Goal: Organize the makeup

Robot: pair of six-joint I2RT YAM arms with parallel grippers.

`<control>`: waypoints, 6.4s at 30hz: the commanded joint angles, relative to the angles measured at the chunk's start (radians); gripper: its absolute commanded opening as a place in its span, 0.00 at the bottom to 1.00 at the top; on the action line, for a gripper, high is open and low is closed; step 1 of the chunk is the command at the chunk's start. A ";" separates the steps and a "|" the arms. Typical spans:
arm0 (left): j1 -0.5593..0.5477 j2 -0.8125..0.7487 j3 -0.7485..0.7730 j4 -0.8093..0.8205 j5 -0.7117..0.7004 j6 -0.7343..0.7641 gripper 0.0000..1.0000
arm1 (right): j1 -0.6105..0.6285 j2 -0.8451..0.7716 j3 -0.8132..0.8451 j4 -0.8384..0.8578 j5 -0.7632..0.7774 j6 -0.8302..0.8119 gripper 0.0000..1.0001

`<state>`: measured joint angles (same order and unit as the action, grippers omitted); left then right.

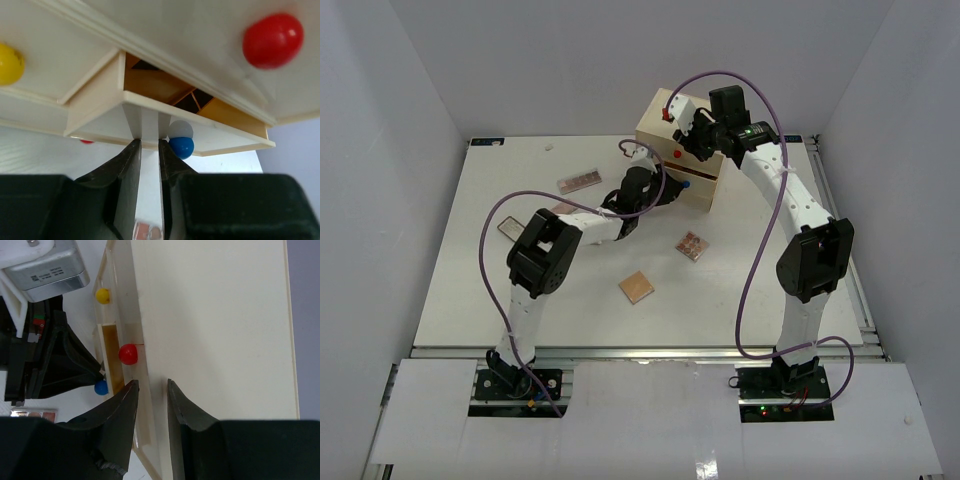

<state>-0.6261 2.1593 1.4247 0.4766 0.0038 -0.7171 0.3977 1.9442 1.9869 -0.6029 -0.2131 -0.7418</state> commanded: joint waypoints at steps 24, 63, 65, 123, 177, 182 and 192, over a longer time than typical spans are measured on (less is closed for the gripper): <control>0.016 0.012 0.020 0.167 0.008 -0.083 0.43 | 0.028 0.059 0.000 -0.132 -0.070 0.058 0.37; 0.098 0.139 0.006 0.210 0.239 -0.071 0.53 | 0.026 0.071 0.025 -0.128 -0.085 0.092 0.40; 0.098 0.146 0.016 0.203 0.236 -0.073 0.53 | 0.025 0.071 0.026 -0.127 -0.085 0.093 0.40; 0.086 0.061 -0.185 0.270 0.201 -0.063 0.03 | 0.012 0.125 0.041 -0.127 -0.019 0.124 0.40; 0.227 -0.924 -0.574 -0.296 0.259 0.303 0.86 | -0.047 -0.814 -1.167 0.141 -0.408 -0.410 0.90; 0.244 -1.045 -0.601 -0.406 0.266 0.376 0.88 | -0.049 -0.755 -1.190 0.209 -0.299 -0.374 0.90; 0.247 -1.228 -0.720 -0.452 0.152 0.458 0.93 | 0.019 -0.577 -1.061 0.233 -0.150 0.241 0.90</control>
<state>-0.3851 0.9805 0.7205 0.0624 0.2115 -0.3069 0.3831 1.3822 0.9132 -0.4523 -0.4405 -0.7759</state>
